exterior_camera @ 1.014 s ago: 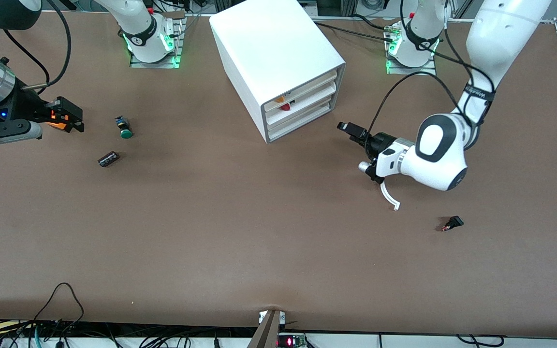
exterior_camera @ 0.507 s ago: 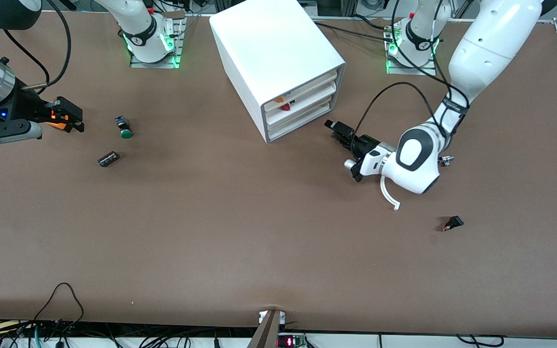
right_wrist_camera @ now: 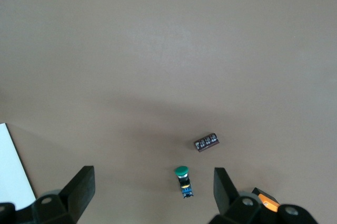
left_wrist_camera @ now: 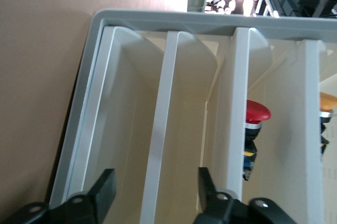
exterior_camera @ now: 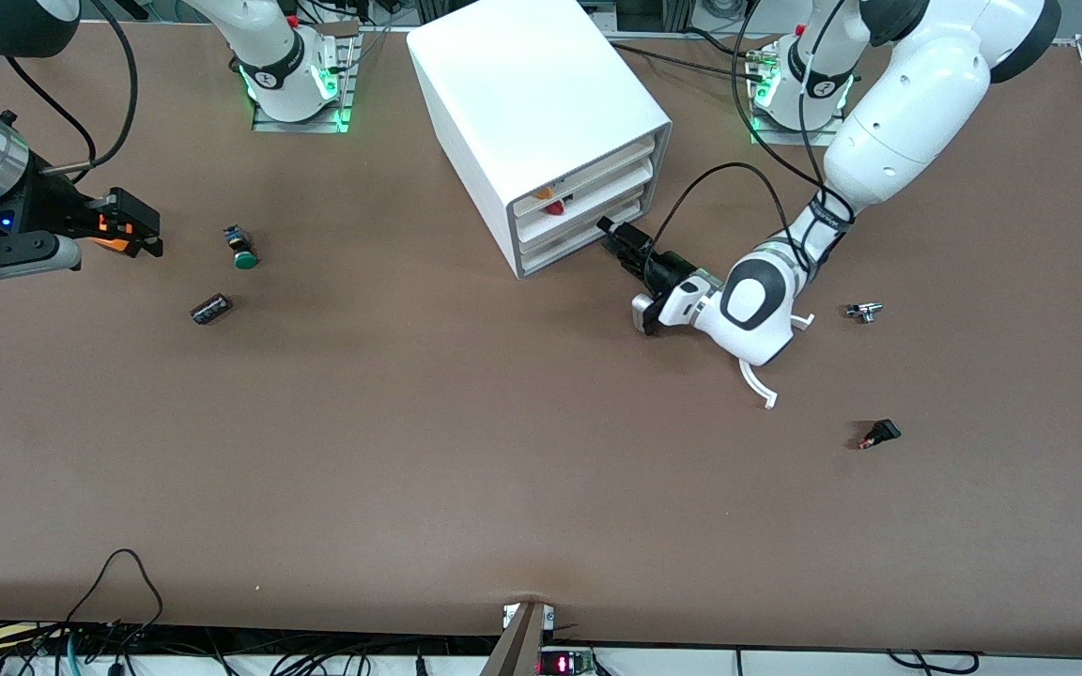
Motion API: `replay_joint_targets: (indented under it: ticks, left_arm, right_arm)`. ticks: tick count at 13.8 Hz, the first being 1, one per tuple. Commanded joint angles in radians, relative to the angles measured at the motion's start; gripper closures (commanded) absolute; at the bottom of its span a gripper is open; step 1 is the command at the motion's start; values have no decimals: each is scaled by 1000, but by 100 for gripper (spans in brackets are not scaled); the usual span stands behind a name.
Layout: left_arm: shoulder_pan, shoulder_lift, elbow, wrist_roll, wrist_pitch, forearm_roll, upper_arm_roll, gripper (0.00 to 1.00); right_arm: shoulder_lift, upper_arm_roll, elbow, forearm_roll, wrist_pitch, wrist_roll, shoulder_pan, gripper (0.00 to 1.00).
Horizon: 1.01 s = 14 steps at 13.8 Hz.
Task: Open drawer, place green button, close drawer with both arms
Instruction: 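Hook the left gripper on the lowest drawer front, then pull the drawer open with the left gripper while the right gripper reaches the button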
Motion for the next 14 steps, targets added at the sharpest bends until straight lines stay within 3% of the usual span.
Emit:
replay_joint_targets:
  ticks: [1, 5, 9, 14]
  left_arm:
    - [-33, 44, 5, 81, 2, -70, -7, 34]
    - [-80, 53, 5, 94, 5, -139, -7, 40]
    - [-100, 58, 5, 109, 5, -164, -7, 72]
    - [-87, 59, 5, 108, 8, -196, -5, 91]
  right_arm:
    - [5, 3, 18, -7, -7, 2, -3, 0]
    - [5, 8, 24, -2, -5, 19, 6, 0]
    - [50, 8, 30, 22, 33, 5, 1, 0]
    - [105, 6, 30, 7, 52, 4, -2, 0]
